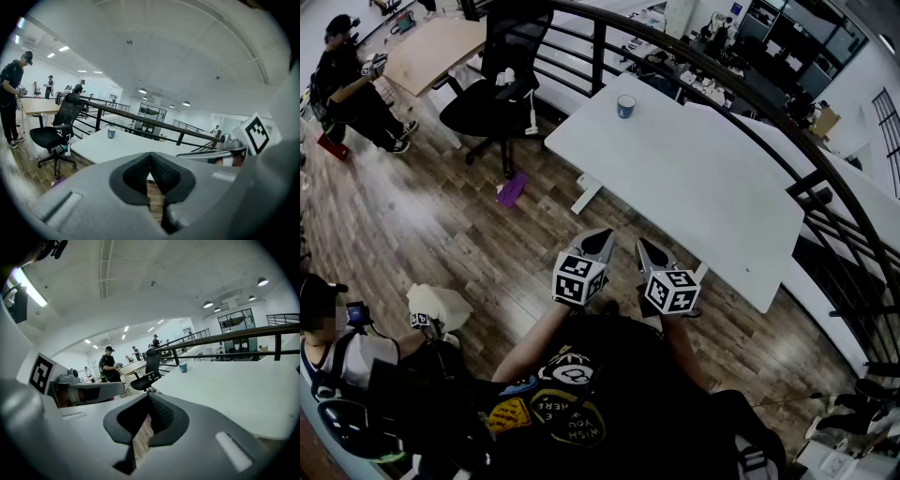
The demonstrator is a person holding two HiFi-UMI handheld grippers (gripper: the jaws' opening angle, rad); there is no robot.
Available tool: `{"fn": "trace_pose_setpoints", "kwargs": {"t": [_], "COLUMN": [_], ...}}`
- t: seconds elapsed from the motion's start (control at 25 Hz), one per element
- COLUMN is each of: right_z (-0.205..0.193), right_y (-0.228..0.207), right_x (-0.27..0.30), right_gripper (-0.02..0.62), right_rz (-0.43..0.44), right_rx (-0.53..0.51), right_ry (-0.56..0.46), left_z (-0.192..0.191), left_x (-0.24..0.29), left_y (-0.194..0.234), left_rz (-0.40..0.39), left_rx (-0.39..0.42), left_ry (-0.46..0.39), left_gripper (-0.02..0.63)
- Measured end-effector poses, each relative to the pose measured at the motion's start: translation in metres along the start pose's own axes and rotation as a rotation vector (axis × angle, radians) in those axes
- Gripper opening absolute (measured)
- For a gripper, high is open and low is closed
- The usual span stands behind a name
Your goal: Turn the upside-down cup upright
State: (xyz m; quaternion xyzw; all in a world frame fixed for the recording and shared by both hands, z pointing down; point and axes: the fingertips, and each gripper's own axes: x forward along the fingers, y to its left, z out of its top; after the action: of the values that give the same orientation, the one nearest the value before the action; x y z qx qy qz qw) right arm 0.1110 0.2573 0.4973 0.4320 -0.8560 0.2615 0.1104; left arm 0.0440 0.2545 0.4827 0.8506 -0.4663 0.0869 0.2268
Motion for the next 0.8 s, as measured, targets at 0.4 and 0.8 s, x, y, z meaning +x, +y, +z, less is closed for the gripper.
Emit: {"fn": "trace_pose_setpoints", "kwargs": {"t": [0.4, 0.8], "right_z": [-0.003, -0.015], "right_y": [0.009, 0.030], "right_x": [0.010, 0.032], "right_gripper": [-0.002, -0.002], "right_rz": [0.006, 0.057], "right_rx": [-0.006, 0.079], "right_ry": [0.018, 0.052], "left_z": [-0.004, -0.006], "left_x": [-0.003, -0.016], "left_y": [0.012, 0.037], "left_rz": [-0.001, -0.009], "left_rx": [-0.013, -0.028], "left_ry": [0.004, 0.010], "left_gripper": [0.005, 0.005]}}
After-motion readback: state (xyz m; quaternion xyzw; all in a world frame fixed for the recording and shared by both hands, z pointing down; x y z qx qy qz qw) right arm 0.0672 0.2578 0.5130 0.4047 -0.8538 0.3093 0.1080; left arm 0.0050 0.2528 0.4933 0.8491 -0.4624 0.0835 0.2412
